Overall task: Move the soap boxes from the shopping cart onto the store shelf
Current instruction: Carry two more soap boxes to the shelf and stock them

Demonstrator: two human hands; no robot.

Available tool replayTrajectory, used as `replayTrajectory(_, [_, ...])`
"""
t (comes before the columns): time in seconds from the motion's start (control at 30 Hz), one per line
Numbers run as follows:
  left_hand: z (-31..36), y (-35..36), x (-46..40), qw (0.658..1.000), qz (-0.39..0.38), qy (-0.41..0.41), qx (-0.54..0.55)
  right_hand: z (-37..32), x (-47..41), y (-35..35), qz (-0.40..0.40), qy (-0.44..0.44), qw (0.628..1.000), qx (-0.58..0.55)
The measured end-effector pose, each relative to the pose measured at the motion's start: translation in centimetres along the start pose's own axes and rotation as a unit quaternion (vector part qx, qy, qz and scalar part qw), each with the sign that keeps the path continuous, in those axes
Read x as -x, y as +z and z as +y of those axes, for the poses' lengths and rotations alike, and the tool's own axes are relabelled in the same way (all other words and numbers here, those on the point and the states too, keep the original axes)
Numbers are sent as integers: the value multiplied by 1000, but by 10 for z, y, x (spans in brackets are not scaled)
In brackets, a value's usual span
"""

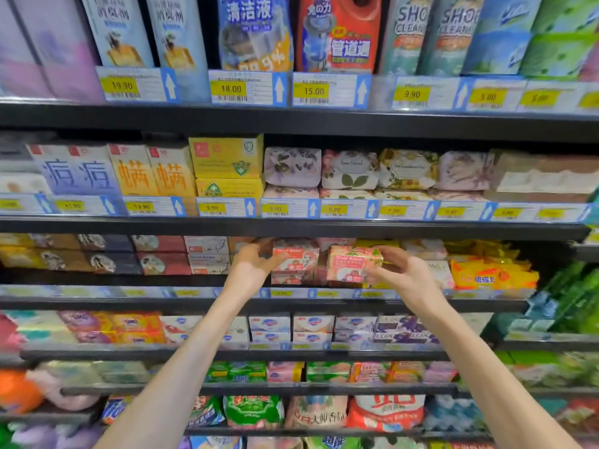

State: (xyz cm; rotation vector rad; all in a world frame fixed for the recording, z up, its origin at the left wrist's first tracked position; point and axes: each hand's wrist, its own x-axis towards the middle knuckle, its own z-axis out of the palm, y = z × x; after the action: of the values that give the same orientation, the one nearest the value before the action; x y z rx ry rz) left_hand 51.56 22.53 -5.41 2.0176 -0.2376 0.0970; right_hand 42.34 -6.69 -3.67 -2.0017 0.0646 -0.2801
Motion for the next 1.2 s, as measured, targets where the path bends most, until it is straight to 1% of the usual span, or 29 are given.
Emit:
replayTrajectory(0.07, [-2,6,-2,1000,13,-8,-22,1,-2,0,-3,2,1000,-7])
replayTrajectory(0.17, [-8,15,0,995,69,19,-62,3,-4,2,6,5,1000,-17])
replayTrajectory(0.23, [-13,20,3,992,98,33,-69,4,-6,3,14,6,1000,-23])
replayTrajectory(0.37, [-18,28,3,986,144,27,-80,3,-8,5,26,12,999,-28])
replayTrajectory(0.47, [-16,30,5,981,166,45,-89,4,-11,7,41,16,998,-33])
replayTrajectory(0.63, [-16,32,3,977,179,47,-105,5,-16,11,60,21,997,-53])
replayTrajectory(0.77, [-16,33,1,975,186,35,-116,6,-20,14,61,14,997,-38])
replayTrajectory(0.97, [-18,34,3,975,196,43,-92,5,-33,23,58,39,997,-23])
replayTrajectory(1.03, [-19,33,4,975,198,50,-86,1,-36,29,59,38,998,-1])
replayTrajectory(1.2, [-24,33,6,978,190,60,-65,1,-44,43,90,48,994,36])
